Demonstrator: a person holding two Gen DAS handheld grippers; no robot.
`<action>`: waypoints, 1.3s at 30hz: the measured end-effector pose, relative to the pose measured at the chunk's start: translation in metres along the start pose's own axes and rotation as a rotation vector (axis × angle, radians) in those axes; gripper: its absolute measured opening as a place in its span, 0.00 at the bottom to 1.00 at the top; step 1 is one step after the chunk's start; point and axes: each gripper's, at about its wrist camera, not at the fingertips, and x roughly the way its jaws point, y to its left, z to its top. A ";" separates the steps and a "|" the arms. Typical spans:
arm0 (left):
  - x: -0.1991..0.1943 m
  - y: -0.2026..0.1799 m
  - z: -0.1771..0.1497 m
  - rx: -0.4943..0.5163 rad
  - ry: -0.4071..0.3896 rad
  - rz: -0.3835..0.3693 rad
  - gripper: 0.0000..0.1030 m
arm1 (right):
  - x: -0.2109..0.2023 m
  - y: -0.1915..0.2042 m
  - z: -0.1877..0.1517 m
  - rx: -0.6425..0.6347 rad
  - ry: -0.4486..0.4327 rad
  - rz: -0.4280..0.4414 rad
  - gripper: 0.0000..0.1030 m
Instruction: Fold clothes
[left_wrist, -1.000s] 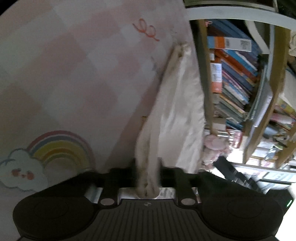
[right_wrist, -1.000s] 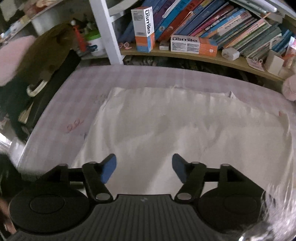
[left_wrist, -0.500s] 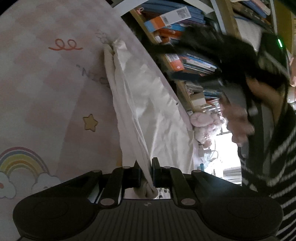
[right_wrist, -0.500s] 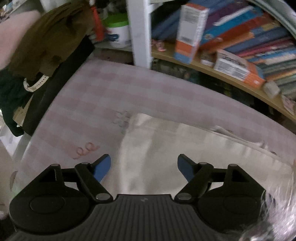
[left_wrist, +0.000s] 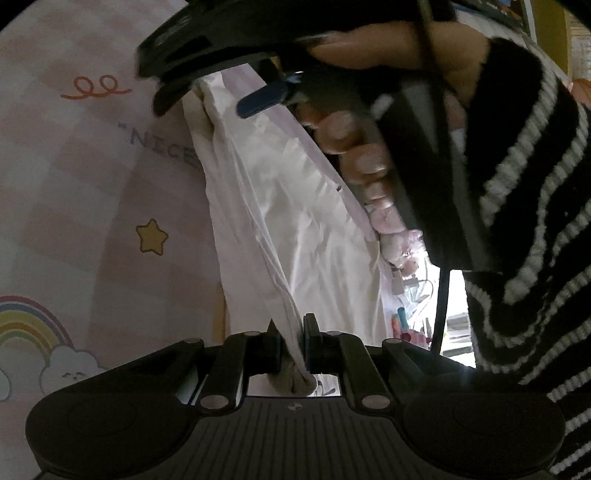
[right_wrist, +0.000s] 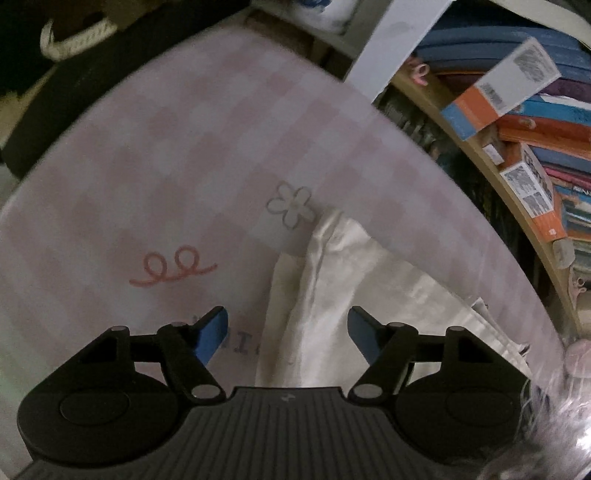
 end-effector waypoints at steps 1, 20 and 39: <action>0.000 0.000 0.000 0.002 0.002 -0.001 0.09 | 0.003 0.003 -0.002 -0.010 0.008 -0.007 0.68; -0.012 -0.024 -0.013 0.111 0.019 -0.002 0.09 | -0.003 -0.028 -0.031 -0.030 0.035 -0.070 0.09; 0.012 -0.125 -0.029 0.359 0.004 -0.073 0.09 | -0.109 -0.189 -0.120 0.143 -0.224 0.039 0.07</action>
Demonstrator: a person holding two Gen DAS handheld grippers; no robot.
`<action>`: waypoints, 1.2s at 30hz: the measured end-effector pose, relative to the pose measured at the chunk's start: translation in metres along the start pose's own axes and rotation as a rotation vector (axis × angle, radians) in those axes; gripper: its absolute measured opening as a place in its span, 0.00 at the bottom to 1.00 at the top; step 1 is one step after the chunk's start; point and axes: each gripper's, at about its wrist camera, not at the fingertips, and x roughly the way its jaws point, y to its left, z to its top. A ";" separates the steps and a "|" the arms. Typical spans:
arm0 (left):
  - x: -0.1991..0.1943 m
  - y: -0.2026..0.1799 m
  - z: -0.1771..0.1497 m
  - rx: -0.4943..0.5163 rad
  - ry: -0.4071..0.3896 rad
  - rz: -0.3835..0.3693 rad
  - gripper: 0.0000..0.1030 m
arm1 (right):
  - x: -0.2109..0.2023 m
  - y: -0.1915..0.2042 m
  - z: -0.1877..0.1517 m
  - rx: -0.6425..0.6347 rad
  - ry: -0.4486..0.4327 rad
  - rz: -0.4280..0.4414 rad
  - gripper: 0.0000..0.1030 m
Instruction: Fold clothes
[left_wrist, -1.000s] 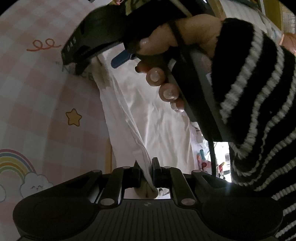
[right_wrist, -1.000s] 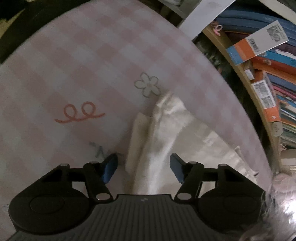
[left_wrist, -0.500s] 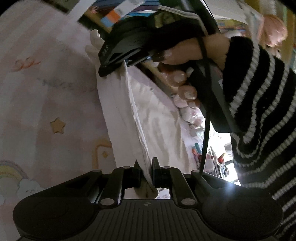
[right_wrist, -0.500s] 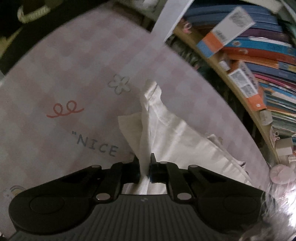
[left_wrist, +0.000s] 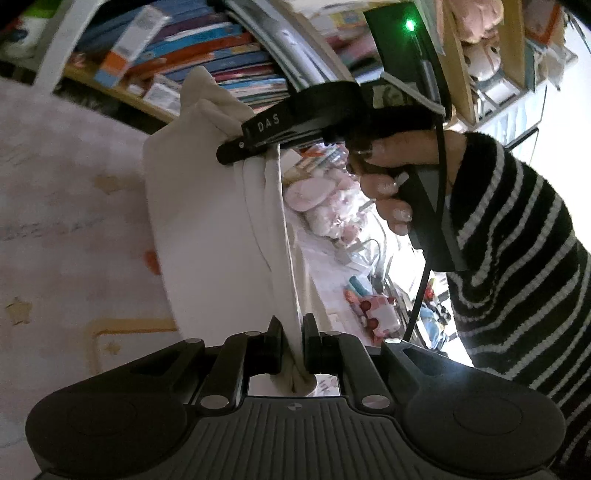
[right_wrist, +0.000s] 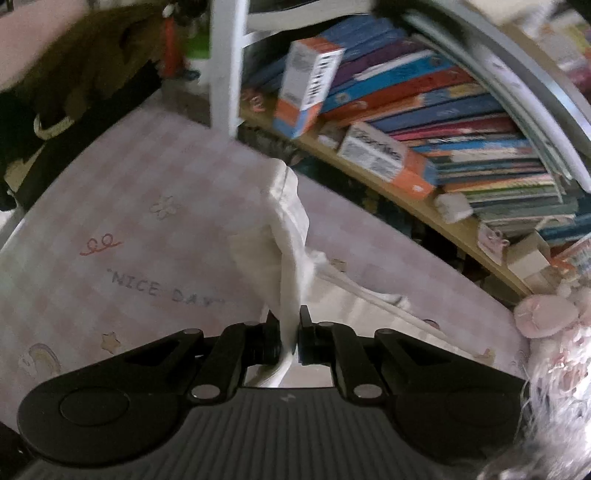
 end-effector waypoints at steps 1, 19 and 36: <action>0.011 -0.006 0.004 0.004 -0.003 0.008 0.09 | -0.003 -0.008 -0.006 0.001 -0.013 0.006 0.07; 0.165 -0.127 -0.005 0.004 -0.036 0.244 0.09 | -0.007 -0.211 -0.111 0.080 -0.217 0.294 0.07; 0.222 -0.149 -0.014 0.034 0.052 0.362 0.09 | 0.033 -0.274 -0.150 0.149 -0.203 0.375 0.07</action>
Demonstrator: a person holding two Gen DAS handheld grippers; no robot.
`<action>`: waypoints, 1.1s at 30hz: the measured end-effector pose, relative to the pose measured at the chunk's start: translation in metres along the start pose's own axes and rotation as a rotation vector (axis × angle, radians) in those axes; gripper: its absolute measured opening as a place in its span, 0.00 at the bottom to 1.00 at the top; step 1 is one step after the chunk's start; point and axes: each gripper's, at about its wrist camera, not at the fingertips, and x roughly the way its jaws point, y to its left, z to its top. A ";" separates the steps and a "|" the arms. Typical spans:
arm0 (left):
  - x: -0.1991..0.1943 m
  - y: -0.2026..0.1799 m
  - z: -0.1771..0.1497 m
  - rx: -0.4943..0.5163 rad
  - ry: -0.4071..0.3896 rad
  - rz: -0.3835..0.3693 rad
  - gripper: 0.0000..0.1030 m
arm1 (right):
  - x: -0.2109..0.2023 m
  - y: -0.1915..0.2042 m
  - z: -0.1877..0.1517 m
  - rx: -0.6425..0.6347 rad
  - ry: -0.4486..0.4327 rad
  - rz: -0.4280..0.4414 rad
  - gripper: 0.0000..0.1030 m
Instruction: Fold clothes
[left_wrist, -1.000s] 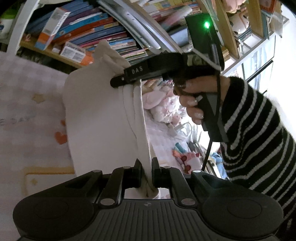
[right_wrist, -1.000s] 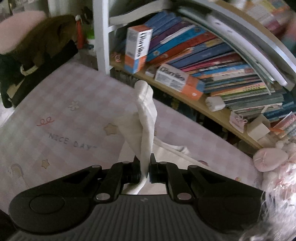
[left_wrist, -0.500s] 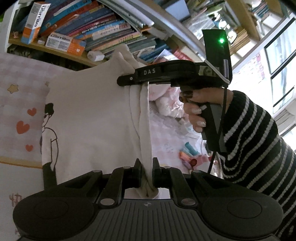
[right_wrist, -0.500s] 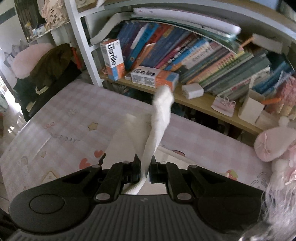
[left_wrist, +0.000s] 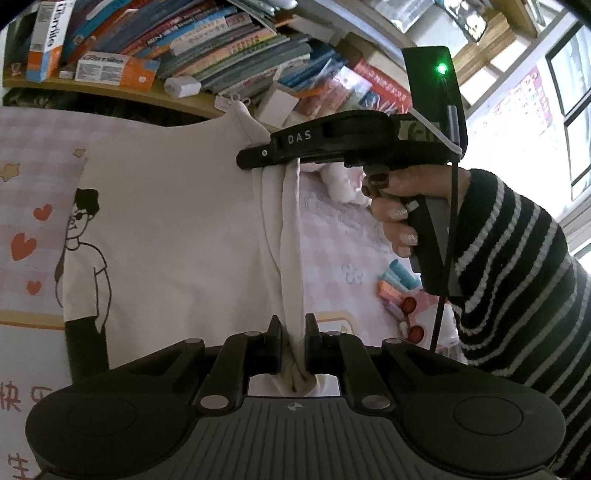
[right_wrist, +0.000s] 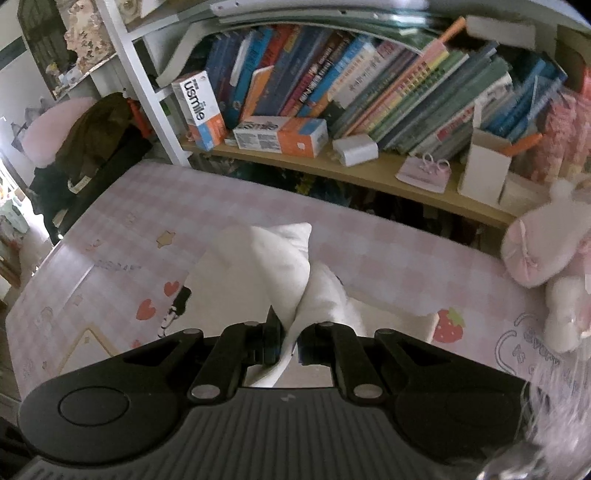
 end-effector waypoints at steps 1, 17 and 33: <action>0.003 -0.001 0.000 0.003 0.007 0.002 0.09 | 0.001 -0.003 -0.002 0.007 0.002 0.003 0.07; 0.062 -0.020 -0.011 0.097 0.162 0.058 0.10 | 0.027 -0.053 -0.037 0.172 0.066 0.008 0.08; 0.043 -0.027 -0.027 0.135 0.167 -0.061 0.42 | 0.045 -0.081 -0.065 0.330 0.075 -0.012 0.15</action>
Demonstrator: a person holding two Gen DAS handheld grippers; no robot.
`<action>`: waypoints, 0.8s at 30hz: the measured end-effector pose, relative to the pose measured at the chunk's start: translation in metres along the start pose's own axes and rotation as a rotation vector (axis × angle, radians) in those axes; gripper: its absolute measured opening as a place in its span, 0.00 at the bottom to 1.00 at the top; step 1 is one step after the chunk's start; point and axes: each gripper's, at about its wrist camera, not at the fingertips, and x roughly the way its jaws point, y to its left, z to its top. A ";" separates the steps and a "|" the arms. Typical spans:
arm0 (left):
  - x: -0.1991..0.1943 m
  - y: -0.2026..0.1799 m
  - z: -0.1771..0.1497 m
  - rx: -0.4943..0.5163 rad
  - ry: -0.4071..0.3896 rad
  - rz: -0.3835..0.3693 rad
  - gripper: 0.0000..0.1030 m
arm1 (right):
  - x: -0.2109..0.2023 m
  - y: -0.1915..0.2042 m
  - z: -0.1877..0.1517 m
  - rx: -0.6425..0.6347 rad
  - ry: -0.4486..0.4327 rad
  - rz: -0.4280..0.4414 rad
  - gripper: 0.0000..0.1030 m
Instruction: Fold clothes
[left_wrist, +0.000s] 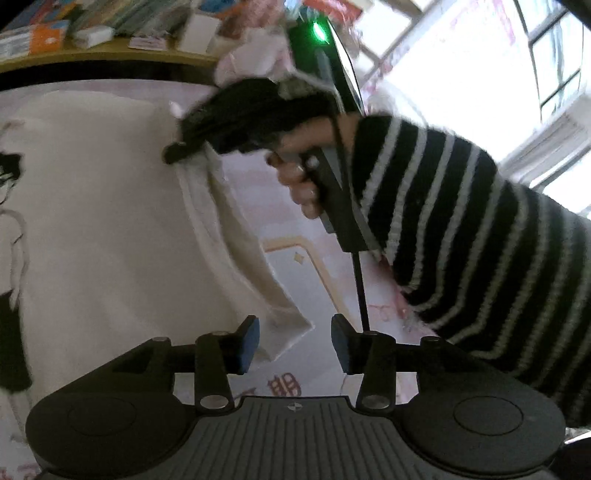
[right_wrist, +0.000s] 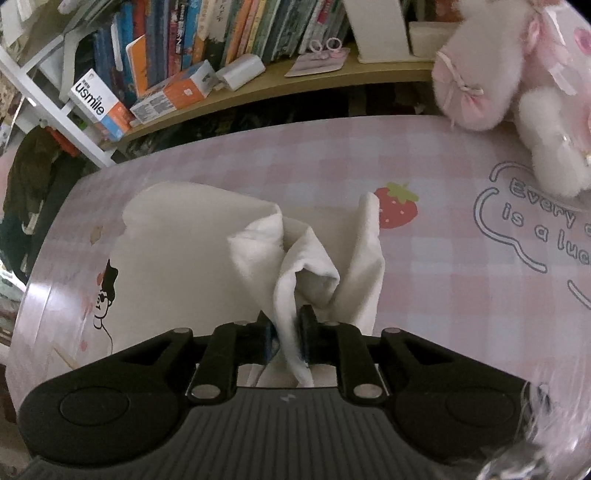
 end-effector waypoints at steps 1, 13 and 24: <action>-0.010 0.007 -0.003 -0.011 -0.022 0.021 0.42 | -0.001 -0.003 0.001 0.016 -0.003 0.009 0.15; -0.039 0.096 -0.056 -0.187 -0.118 0.338 0.41 | -0.002 -0.021 0.015 0.306 -0.093 0.113 0.54; -0.044 0.093 -0.052 -0.188 -0.099 0.343 0.42 | -0.049 -0.010 0.042 0.237 -0.329 0.025 0.53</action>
